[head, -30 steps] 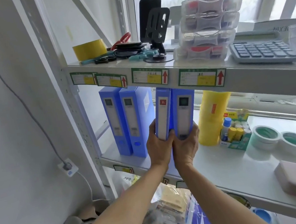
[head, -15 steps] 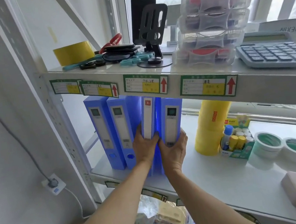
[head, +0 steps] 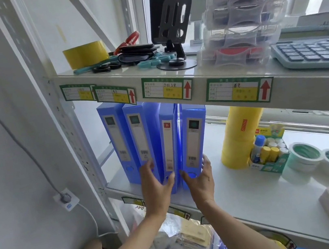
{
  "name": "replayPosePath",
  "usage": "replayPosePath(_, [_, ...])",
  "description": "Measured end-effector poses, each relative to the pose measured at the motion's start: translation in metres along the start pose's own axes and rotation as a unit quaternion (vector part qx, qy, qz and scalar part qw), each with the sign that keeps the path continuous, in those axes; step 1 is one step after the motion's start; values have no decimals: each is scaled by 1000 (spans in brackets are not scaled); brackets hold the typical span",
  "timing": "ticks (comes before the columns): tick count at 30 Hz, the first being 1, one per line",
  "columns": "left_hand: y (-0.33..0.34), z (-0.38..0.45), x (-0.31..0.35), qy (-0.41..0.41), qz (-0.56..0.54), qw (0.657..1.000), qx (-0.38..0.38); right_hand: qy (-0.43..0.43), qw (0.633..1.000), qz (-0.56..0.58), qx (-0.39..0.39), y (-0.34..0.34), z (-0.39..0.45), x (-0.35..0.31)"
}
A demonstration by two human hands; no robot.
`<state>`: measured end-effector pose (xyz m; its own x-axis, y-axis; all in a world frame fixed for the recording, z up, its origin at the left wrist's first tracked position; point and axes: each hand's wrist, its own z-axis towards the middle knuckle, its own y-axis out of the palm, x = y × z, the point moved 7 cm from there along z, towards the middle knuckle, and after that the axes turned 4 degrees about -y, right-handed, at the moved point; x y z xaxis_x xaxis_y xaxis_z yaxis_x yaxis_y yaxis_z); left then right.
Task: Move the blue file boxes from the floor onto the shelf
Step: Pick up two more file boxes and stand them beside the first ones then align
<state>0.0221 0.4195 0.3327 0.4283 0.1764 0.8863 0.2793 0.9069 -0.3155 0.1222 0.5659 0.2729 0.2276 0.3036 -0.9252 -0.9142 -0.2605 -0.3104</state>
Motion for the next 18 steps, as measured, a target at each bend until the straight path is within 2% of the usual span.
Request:
replayPosePath(2, [-21,8,-11,-7,24,998,56,-3,1000,-9,-16,4,0,1])
replayPosePath(3, [-26,16,-20,-32,38,997,50,-2,1000,-10,-22,5,0,0])
replayPosePath(6, [-29,45,-53,-134,87,987,-32,17,999,-12,-35,8,1,4])
replayPosePath(8, [-25,60,-63,-164,95,979,-79,20,999,-19,-38,11,3,10])
replayPosePath(15, [-14,87,-65,-130,-32,989,-70,7,998,-25,-61,12,-9,11])
replayPosePath(18, [-10,90,-69,-130,-30,988,-84,-4,998,-14,-66,15,-18,3])
